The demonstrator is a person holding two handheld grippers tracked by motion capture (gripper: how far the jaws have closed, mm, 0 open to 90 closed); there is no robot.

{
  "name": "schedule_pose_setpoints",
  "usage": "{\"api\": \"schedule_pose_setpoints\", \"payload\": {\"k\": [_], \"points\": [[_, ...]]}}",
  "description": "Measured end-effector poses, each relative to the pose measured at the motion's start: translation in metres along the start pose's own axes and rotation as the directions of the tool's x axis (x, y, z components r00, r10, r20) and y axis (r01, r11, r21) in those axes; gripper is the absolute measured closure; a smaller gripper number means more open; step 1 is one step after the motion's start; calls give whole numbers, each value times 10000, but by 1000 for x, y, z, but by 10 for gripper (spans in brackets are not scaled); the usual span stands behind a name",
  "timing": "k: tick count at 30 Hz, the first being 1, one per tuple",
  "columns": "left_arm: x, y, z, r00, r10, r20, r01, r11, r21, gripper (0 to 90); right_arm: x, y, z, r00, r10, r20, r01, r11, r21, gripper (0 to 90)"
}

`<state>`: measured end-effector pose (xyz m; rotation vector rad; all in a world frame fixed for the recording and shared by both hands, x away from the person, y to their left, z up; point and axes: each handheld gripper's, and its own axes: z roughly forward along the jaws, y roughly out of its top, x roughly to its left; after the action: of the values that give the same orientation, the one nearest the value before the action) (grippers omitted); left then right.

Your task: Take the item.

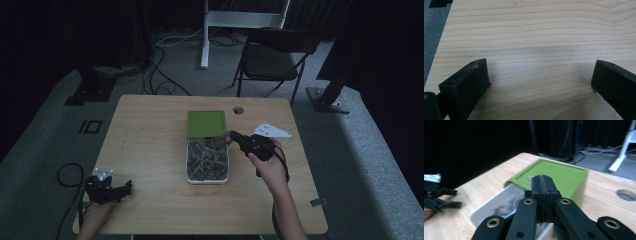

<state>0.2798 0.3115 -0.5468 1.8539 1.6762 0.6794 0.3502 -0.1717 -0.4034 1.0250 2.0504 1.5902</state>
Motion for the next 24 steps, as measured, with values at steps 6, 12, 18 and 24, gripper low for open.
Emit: {"api": "schedule_pose_setpoints", "payload": {"k": [6, 12, 18, 24], "points": [[0, 0, 0, 10000, 0, -2, 0, 10000, -3, 19, -16, 4, -12, 9991, 131, 394, -128, 9999, -80, 900], [0, 0, 0, 10000, 0, 0, 0, 10000, 1, 19, -30, 8, -25, 9964, 250, 805, -229, 9994, -273, 900], [0, 0, 0, 10000, 2, -1, -2, 10000, 0, 20, -53, 11, -45, 9854, 547, 1614, -455, 9971, -602, 900], [0, 0, 0, 10000, 2, -1, -2, 10000, 0, 20, -72, 10, -58, 9718, 831, 2206, -673, 9947, -781, 900]]}}
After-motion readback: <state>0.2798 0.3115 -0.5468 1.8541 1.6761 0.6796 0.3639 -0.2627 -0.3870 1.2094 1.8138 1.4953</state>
